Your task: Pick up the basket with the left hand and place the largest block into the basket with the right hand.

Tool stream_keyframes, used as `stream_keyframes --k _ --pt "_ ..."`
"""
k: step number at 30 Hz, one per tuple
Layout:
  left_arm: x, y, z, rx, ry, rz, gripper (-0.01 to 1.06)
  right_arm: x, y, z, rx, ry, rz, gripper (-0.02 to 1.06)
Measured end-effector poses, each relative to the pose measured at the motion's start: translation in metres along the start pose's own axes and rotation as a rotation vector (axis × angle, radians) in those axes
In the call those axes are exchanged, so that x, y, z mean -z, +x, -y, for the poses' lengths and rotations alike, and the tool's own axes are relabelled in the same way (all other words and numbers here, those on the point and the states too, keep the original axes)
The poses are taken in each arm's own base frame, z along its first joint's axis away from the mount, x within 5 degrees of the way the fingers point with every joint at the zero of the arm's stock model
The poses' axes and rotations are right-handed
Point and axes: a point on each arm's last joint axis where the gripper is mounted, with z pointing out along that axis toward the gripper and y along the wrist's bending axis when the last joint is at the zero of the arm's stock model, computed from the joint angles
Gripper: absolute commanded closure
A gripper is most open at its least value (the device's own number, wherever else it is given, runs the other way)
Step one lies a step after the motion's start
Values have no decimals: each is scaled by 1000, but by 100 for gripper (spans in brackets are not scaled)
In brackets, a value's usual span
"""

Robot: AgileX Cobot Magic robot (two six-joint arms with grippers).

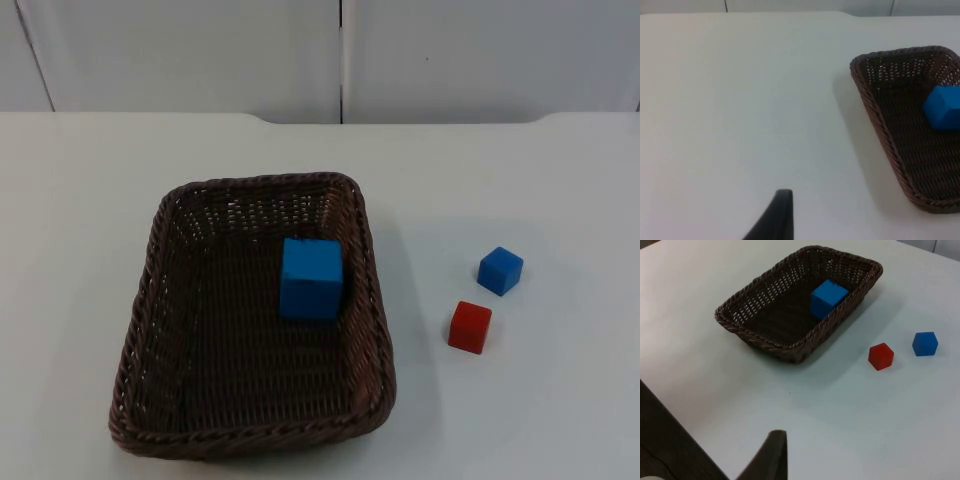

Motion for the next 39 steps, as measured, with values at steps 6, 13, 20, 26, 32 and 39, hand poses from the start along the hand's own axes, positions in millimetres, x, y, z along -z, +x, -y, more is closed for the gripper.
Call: stream_keyframes --k 6,13,20,26,32,39 --pt "0 0 0 -1 -2 0 0 0 0 0 0 0 0 -1" --pt "0 0 0 -5 -2 0 0 0 0 0 0 0 0 -1" --pt "0 0 1 -29 9 0 0 0 0 0 0 0 0 -1" --pt "0 0 1 -31 9 0 0 0 0 0 0 0 0 -1" --pt "0 0 1 -31 9 0 0 0 0 0 -5 0 0 -1" --pt "0 0 1 -31 9 0 0 0 0 0 -5 0 0 -1"
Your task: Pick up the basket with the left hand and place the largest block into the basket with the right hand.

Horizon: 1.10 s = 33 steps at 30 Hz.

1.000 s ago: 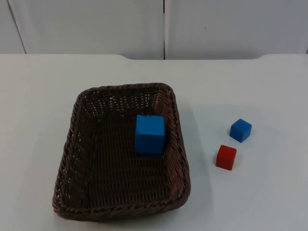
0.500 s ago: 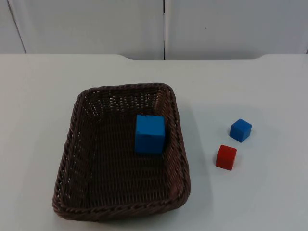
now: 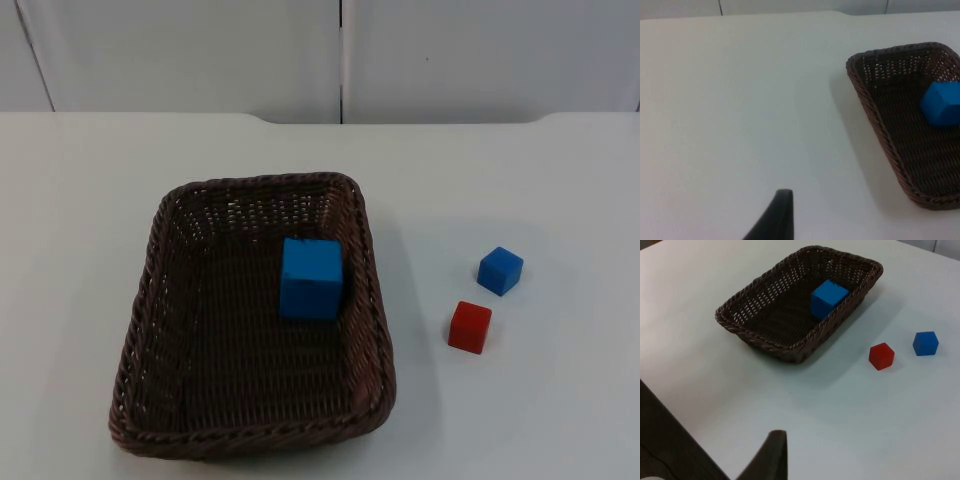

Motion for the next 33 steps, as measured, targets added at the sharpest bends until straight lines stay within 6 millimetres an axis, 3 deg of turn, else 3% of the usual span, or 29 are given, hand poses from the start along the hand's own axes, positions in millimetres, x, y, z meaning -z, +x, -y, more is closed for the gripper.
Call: stream_keyframes --k 33 --pt "0 0 0 25 -45 3 0 0 0 0 -1 -2 0 -1"
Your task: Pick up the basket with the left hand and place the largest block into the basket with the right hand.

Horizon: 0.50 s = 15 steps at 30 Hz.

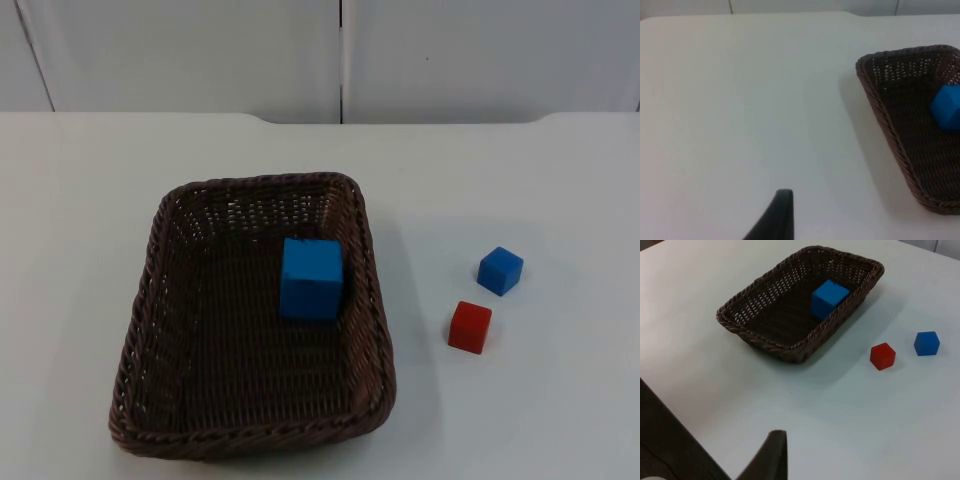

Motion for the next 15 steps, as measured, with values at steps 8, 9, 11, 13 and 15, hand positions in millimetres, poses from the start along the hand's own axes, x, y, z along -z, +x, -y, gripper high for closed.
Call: stream_keyframes --k 8,9,11,13,15 --pt "0 0 0 52 -97 6 0 0 0 0 0 0 0 -1" --pt "0 0 0 55 -101 6 0 0 0 0 0 0 0 -1" --pt "0 0 0 55 -103 7 0 0 0 0 0 0 0 -1" --pt "0 0 1 57 -105 7 0 0 0 0 0 0 0 -1" --pt "0 0 1 57 -105 7 0 0 0 0 -1 -2 0 -1"
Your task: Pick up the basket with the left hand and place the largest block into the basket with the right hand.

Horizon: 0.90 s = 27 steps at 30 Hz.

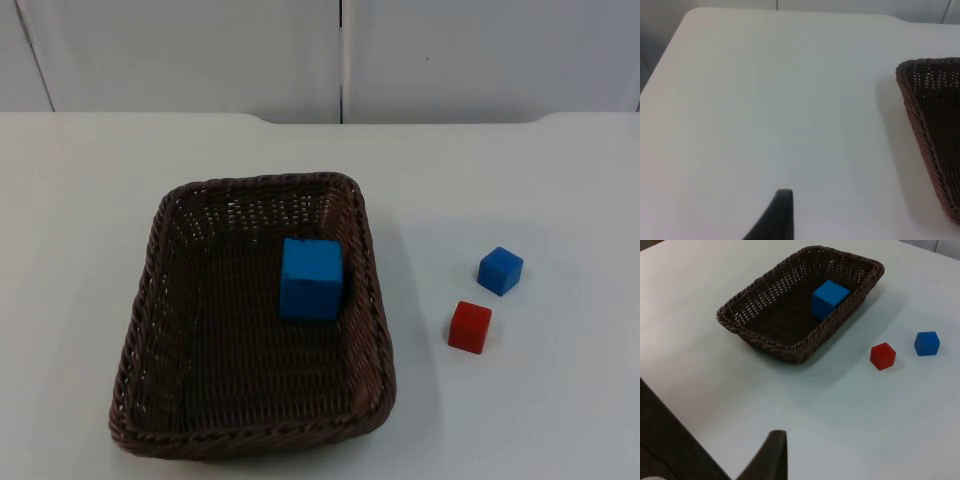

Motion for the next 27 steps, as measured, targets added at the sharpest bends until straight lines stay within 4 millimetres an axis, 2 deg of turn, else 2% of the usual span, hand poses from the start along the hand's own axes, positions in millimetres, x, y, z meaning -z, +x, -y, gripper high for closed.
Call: stream_keyframes --k 6,27 --pt "0 0 0 0 0 0 0 0 0 0 -11 21 0 -1" --pt "0 0 0 0 0 0 0 -2 -1 -2 -198 380 9 -1"
